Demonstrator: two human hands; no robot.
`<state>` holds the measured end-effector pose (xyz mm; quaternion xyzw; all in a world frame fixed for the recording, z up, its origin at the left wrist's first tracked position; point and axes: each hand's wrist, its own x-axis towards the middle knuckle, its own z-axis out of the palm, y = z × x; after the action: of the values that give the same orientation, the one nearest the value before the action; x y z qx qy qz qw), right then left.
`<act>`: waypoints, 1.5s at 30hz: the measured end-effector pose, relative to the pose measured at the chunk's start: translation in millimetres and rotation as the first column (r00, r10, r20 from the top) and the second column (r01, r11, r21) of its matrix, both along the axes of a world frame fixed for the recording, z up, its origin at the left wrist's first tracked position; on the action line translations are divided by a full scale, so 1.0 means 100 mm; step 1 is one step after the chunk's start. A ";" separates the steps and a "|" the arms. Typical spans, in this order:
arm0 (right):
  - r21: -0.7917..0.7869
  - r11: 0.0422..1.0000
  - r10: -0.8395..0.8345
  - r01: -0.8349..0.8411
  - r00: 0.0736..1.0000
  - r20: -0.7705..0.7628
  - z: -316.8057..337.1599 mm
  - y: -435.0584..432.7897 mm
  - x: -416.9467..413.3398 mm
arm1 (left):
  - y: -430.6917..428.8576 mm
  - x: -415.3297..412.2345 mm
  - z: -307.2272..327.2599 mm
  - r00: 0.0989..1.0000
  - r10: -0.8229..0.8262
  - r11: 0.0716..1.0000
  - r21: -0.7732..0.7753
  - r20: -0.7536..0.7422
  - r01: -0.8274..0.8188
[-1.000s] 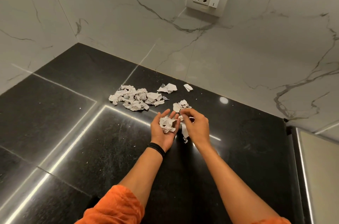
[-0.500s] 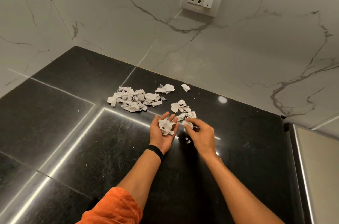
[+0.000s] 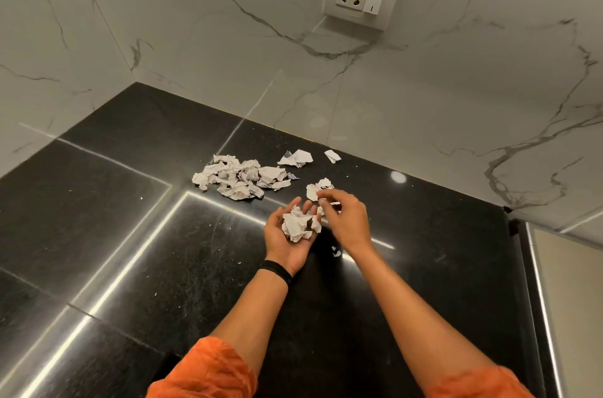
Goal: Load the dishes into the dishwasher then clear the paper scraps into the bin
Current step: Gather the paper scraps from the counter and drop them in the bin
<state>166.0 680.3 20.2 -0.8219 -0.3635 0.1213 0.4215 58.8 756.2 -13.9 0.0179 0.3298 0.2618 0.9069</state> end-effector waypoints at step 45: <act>-0.227 0.963 0.203 -0.146 0.947 0.248 -0.42 0.08 0.15 | 0.27 0.02 -0.04 0.994 0.091 0.996 0.001 -0.061 -0.091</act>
<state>180.8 688.4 -21.6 -0.8343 -0.4744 0.0826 0.2684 60.8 783.3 -18.0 0.0099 0.3578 0.3018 0.8836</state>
